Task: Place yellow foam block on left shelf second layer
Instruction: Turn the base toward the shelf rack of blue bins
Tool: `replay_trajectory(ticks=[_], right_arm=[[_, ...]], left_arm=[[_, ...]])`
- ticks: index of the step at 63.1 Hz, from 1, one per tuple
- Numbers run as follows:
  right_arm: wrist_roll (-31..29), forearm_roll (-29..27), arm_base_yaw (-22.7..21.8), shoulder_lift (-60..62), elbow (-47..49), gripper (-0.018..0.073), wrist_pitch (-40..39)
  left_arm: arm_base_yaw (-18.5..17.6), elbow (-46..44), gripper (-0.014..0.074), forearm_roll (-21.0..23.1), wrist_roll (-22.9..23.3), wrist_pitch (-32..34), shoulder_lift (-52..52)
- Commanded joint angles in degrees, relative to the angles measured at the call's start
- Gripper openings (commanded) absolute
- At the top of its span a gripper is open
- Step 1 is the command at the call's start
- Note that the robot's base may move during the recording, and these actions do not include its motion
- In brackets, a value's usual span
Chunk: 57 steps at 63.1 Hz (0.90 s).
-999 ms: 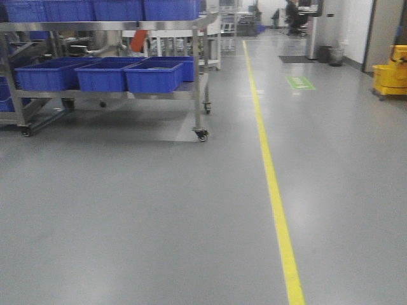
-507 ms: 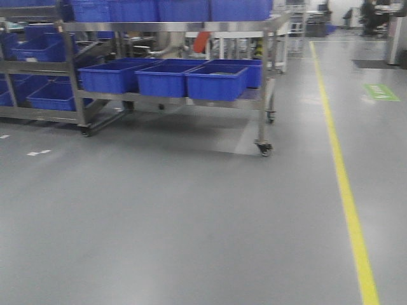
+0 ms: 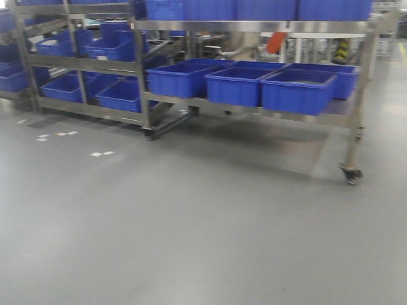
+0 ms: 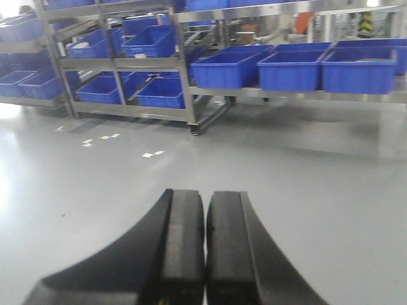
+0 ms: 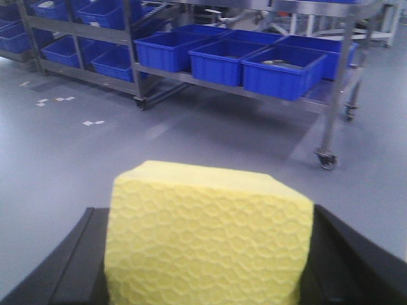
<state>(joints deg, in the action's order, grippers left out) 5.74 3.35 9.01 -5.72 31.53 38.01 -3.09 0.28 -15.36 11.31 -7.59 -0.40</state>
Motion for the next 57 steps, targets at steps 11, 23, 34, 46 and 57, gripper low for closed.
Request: replay_trajectory(ticks=[11, 23, 34, 46, 57], right_arm=[[-0.3, 0.3, -0.2, -1.0, 1.7, 0.0344, -5.2], [-0.3, 0.3, -0.2, -1.0, 1.7, 0.0344, -5.2], [-0.3, 0.3, -0.2, -1.0, 1.7, 0.0344, -5.2], [-0.3, 0.3, -0.2, -1.0, 1.7, 0.0344, -5.2], [-0.3, 0.3, -0.2, -1.0, 1.7, 0.0344, -5.2]], left_arm=[[-0.2, 1.5, 0.0136, 0.2, 0.2, 4.9, -0.8], [-0.2, 1.5, 0.0136, 0.2, 0.2, 4.9, -0.8], [-0.2, 1.5, 0.0136, 0.2, 0.2, 4.9, -0.8], [-0.2, 1.5, 0.0136, 0.2, 0.2, 4.9, -0.8], [-0.2, 1.5, 0.0136, 0.2, 0.2, 4.9, -0.8]])
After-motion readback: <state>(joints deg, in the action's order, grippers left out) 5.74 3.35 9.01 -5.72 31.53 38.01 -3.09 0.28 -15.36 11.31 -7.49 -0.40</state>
